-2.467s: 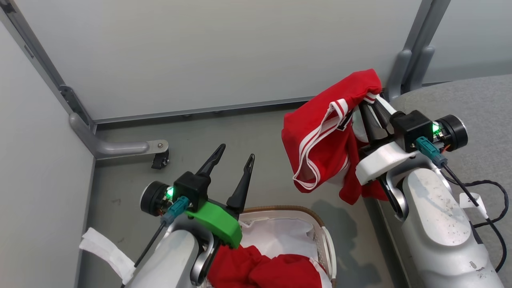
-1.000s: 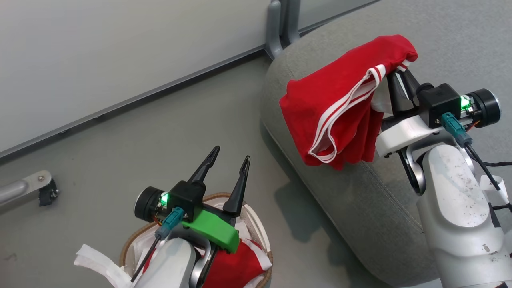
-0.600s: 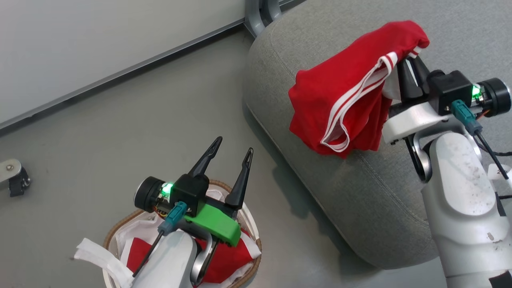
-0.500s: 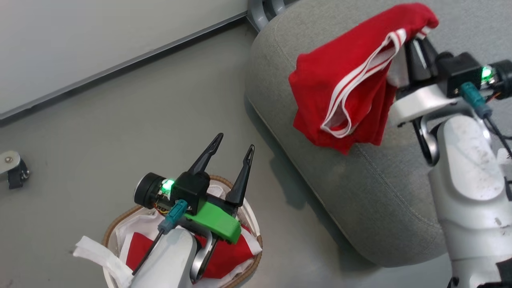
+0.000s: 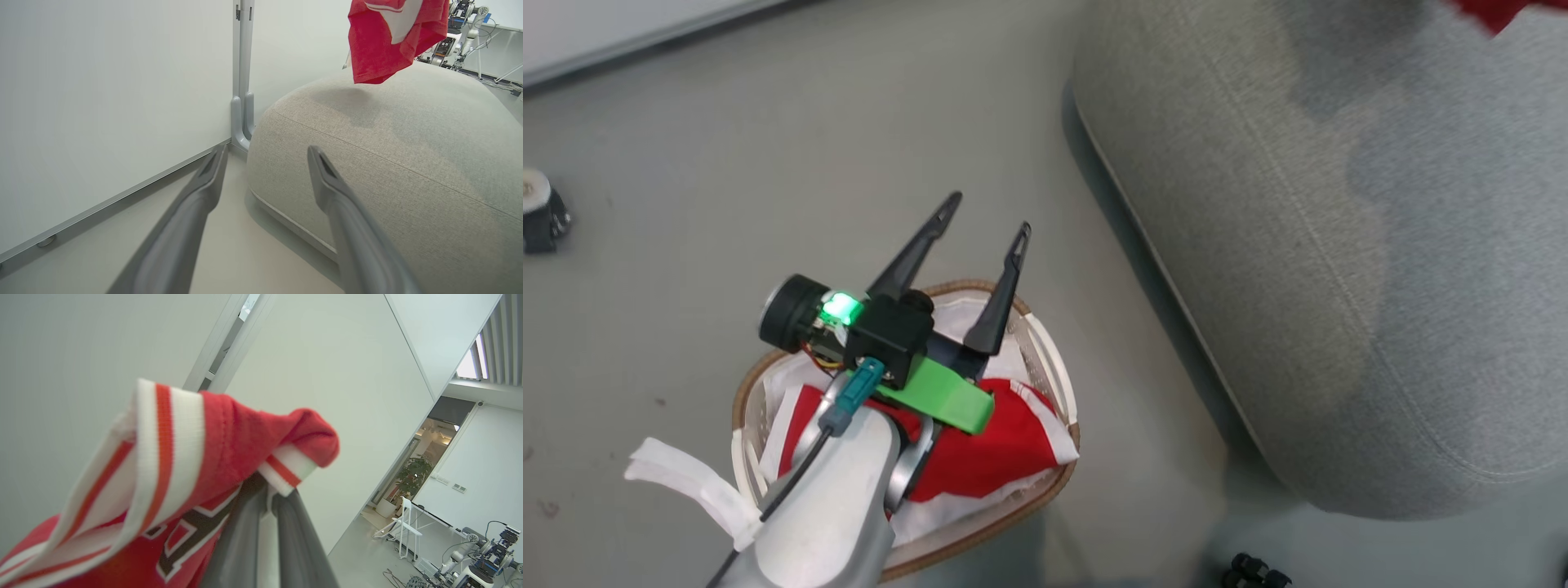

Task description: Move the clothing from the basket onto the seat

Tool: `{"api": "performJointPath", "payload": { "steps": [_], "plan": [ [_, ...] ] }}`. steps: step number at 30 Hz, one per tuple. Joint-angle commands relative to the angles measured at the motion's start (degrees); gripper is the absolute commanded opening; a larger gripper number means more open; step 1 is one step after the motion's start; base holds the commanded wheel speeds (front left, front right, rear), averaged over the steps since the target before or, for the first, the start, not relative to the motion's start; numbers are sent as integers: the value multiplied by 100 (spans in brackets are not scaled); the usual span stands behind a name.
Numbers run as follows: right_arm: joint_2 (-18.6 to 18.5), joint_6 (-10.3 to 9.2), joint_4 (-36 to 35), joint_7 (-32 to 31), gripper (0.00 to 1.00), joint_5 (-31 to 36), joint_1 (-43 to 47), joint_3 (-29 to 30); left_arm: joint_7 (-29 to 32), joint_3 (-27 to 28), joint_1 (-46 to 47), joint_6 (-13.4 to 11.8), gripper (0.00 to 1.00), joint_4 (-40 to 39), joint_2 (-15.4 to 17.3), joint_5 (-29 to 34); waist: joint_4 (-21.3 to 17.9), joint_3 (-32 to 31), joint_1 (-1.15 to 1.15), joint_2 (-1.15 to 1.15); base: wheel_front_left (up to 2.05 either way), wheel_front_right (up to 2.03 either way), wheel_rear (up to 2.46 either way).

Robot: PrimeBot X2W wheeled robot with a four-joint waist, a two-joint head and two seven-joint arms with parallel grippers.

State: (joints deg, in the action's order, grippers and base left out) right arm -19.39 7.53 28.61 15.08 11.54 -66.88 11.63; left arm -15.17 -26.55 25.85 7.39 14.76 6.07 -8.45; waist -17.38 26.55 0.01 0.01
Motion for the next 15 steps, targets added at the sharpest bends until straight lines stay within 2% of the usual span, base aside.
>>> {"api": "performJointPath", "payload": {
  "steps": [1,4,8,15],
  "plan": [
    [-89,-8,96,13,0,-70,-192,110,4,57,146,15,100,-80,65,74,328,693,-1,-1,0,0,0],
    [-281,-8,297,13,0,-2,-438,406,4,155,226,15,100,-194,146,132,330,1026,-1,-1,0,0,0],
    [-299,-8,520,13,0,100,-487,782,3,253,385,9,100,-305,205,233,311,1409,-1,-1,0,0,0],
    [54,-8,923,13,0,311,6,1239,3,306,566,-10,100,-361,203,342,222,1698,-1,-1,0,0,0]
  ]
}}
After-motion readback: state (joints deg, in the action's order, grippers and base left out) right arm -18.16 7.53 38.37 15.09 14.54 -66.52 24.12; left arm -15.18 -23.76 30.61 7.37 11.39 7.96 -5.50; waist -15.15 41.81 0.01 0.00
